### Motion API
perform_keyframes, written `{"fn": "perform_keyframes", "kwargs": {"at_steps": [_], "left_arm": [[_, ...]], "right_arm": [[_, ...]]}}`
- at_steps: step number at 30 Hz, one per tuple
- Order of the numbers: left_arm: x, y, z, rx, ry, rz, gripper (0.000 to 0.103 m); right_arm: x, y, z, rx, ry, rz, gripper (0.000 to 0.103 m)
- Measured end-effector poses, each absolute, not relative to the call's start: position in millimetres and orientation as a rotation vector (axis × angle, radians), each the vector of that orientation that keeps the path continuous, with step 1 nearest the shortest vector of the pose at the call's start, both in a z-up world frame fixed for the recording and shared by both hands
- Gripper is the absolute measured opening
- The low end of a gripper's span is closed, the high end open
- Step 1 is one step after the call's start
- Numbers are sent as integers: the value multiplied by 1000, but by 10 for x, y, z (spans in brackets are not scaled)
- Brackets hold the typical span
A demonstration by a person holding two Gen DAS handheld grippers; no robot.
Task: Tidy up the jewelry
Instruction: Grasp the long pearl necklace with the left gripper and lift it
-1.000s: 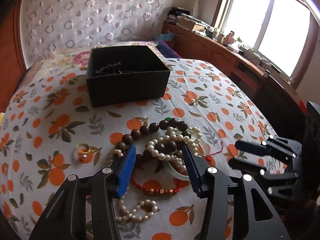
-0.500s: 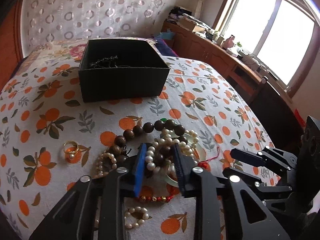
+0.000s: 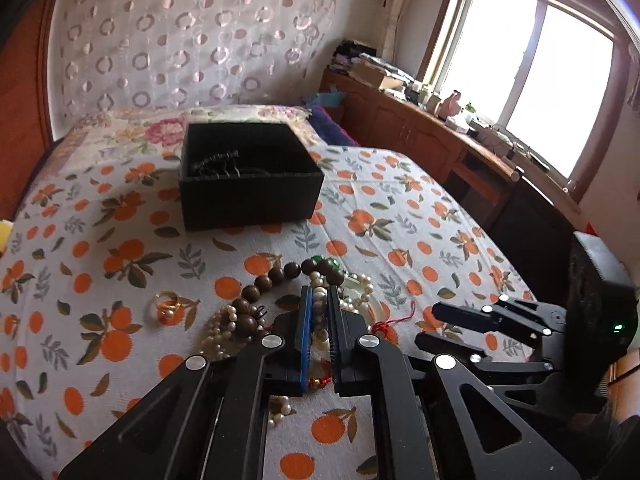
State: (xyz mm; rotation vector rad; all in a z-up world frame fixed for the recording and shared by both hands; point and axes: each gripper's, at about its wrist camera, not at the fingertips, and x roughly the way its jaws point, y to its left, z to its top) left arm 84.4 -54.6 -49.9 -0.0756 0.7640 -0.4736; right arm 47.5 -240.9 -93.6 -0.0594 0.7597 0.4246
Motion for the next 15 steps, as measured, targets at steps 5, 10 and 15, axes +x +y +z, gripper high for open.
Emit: {"fn": "perform_keyframes", "kwargs": {"at_steps": [5,10,15], "left_arm": [[742,-481,-299,-72,706,-459,6],[629,-416,-77,-63,639,-440,6],[543,-310,93,-63,585,-413,7]], "right_arm": [[481,-2400,-953,-61,761,425,37],[486,-2393,-962,-61,764,425,37],[491,-2394,-962,-68,769,423,37]]}}
